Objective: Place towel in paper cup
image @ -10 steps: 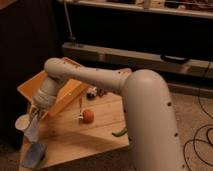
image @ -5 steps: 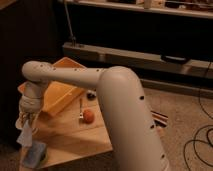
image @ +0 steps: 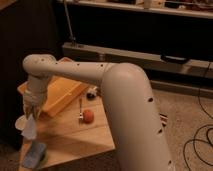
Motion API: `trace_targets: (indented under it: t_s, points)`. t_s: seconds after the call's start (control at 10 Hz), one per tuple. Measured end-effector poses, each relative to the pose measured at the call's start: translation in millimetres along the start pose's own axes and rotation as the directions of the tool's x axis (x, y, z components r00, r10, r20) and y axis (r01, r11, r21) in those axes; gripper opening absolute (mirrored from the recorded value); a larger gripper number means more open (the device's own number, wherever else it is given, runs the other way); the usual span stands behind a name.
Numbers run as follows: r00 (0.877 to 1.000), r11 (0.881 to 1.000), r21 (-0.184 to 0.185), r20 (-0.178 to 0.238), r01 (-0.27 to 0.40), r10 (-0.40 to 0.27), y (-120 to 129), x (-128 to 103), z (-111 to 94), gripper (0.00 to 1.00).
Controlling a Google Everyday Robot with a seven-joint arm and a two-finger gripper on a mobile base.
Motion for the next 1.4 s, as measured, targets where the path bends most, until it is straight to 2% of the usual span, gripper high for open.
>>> trace_targets:
  t_s: [0.5,1.0,1.2,1.4]
  points:
    - [1.0,1.0,0.014,0.025,-0.005,0.004,-15,7,4,0.0]
    - [0.999,0.999,0.033,-0.036,-0.028,0.029,-20,10,-25,0.0]
    - [0.999,0.998,0.051,-0.019,-0.04,0.041,-22,9,-34,0.0]
    - [0.999,0.998,0.057,0.022,-0.033,0.032,-21,10,-28,0.0]
